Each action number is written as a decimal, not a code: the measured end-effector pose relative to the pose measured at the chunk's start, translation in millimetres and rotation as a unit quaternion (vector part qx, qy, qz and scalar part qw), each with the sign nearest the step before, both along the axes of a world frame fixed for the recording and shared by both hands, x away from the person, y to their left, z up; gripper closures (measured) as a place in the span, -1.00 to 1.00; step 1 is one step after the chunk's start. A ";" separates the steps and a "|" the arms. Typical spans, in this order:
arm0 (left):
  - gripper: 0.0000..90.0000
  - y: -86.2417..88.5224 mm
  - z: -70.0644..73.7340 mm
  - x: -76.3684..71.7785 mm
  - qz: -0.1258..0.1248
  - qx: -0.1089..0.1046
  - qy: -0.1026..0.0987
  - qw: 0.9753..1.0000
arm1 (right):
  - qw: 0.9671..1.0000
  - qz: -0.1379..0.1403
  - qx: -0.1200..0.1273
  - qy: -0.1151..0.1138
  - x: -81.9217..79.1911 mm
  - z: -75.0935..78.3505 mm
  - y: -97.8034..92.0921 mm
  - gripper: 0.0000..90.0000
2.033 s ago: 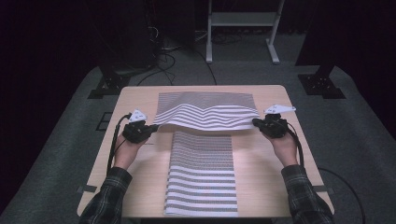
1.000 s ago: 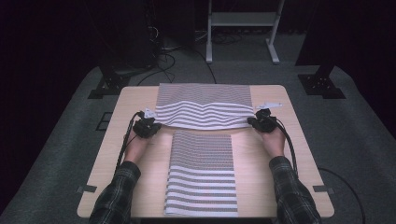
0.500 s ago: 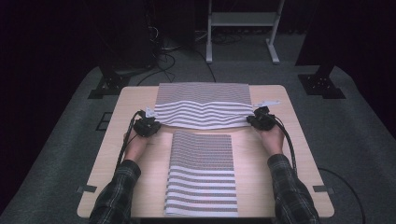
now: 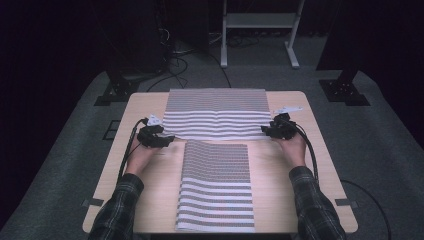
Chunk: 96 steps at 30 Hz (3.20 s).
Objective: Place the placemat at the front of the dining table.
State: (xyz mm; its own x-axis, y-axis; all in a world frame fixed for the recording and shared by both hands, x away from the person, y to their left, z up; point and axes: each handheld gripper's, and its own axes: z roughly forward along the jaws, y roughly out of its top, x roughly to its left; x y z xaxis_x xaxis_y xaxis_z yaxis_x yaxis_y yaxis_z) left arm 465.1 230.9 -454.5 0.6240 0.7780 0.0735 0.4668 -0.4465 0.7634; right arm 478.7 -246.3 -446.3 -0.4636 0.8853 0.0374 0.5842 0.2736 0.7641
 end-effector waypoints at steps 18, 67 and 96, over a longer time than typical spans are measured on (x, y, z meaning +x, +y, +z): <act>-1.00 17.9 19.4 -22.0 -0.014 -0.085 0.009 0.996 | 1.000 0.008 0.021 -0.014 -28.8 14.1 -12.9 -1.00; -1.00 38.6 5.6 -165.1 -0.032 -0.022 0.019 0.999 | 0.998 0.054 -0.002 -0.028 -185.1 -3.2 -49.6 -1.00; -1.00 51.9 -29.3 -193.5 -0.036 0.004 0.048 0.998 | 0.998 0.039 -0.042 0.022 -206.8 -41.7 -70.4 -1.00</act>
State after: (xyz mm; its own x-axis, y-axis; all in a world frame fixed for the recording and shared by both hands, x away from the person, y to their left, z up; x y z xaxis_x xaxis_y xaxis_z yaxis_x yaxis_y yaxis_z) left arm 271.6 282.8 -483.9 0.6820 0.7312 0.0170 0.5043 -0.4871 0.7130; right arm 272.0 -316.7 -488.1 -0.5316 0.8469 -0.0138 0.5910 0.3825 0.7102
